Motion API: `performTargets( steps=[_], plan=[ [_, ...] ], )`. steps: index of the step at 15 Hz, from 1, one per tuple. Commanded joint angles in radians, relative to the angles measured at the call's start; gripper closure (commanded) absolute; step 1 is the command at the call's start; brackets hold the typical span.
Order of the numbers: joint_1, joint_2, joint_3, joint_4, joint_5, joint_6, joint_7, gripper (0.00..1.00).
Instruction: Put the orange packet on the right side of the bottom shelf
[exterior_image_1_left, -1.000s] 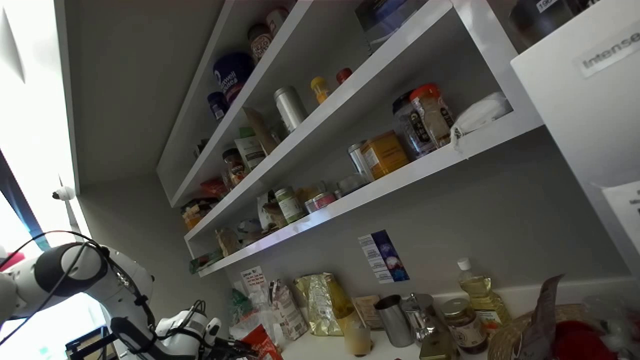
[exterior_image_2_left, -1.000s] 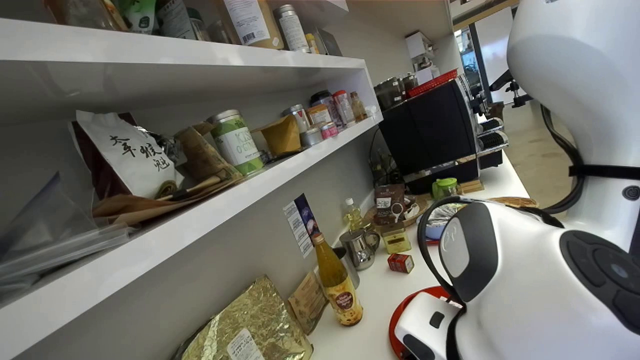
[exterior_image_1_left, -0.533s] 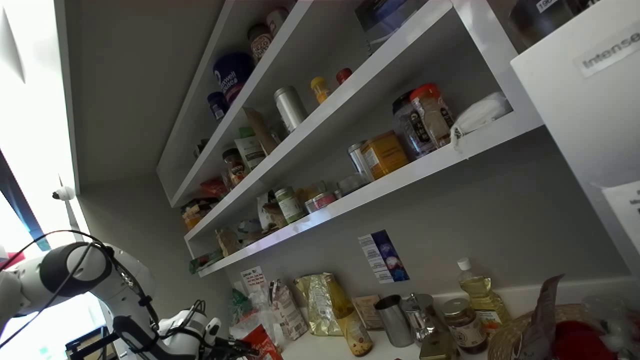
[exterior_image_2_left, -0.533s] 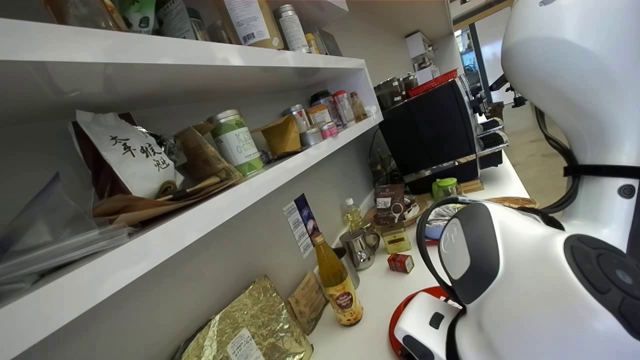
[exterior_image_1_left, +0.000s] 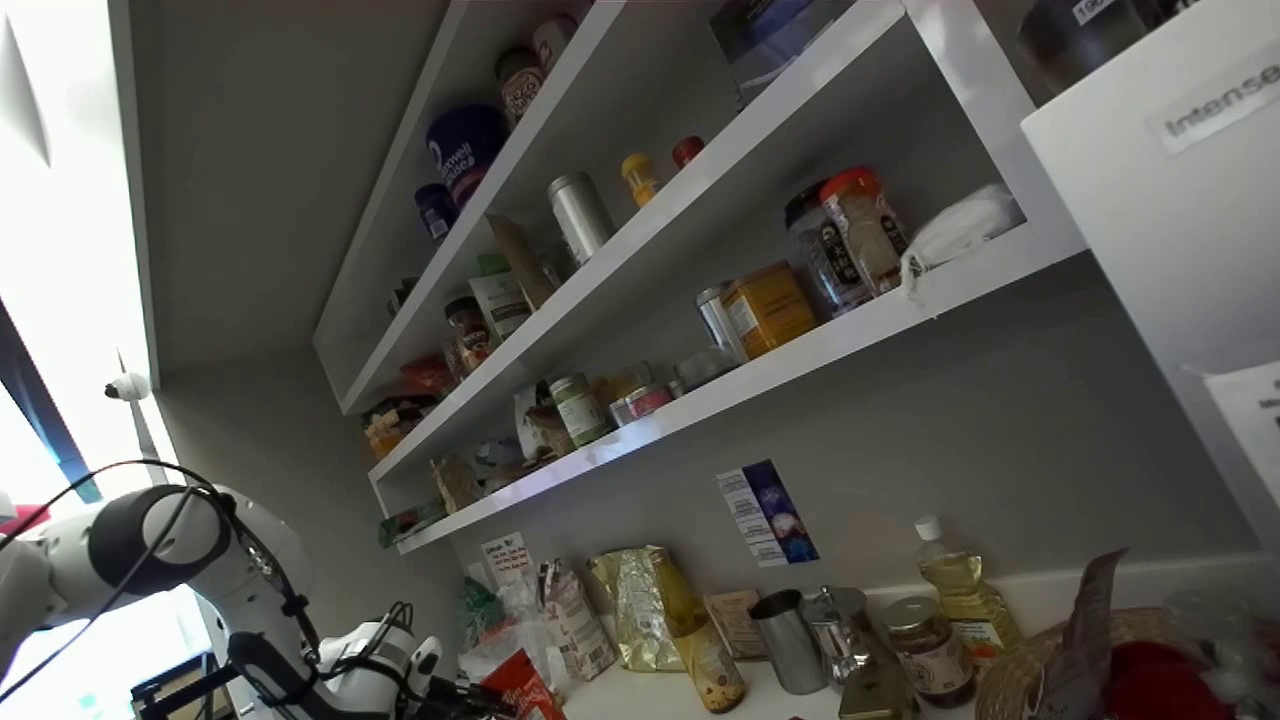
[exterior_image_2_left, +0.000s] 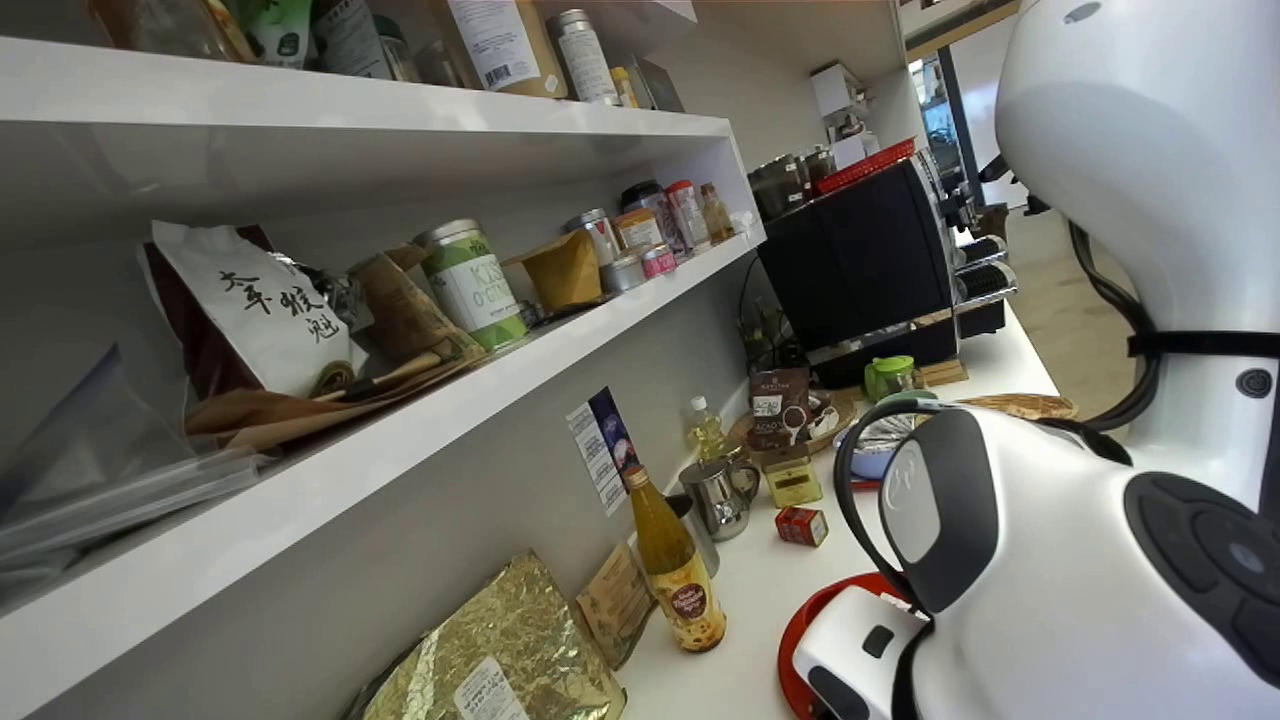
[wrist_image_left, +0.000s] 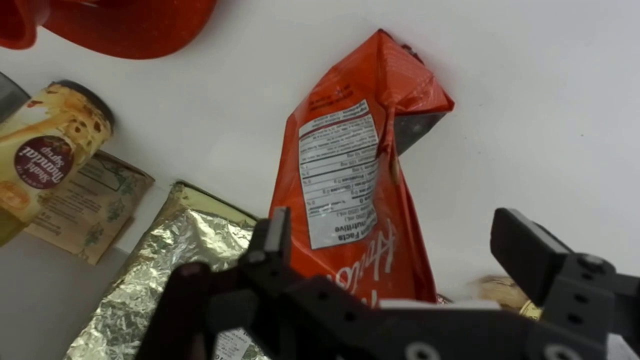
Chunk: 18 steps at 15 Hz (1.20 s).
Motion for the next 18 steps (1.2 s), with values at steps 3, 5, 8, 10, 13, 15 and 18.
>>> performTargets(
  steps=[3,5,8,10,13,15,18],
  plan=[
    [-0.030,0.021,0.038,0.019,-0.012,-0.024,0.019,0.30],
    [-0.031,0.023,0.040,0.020,-0.014,-0.028,0.020,0.38],
    [-0.031,0.026,0.040,0.021,-0.018,-0.029,0.025,0.62],
    [-0.032,0.027,0.040,0.022,-0.020,-0.027,0.028,0.77],
    [-0.032,0.026,0.041,0.021,-0.017,-0.030,0.026,0.98],
    [-0.032,0.026,0.041,0.021,-0.016,-0.033,0.023,1.00],
    [-0.032,0.026,0.041,0.021,-0.018,-0.035,0.027,1.00]
  ],
)
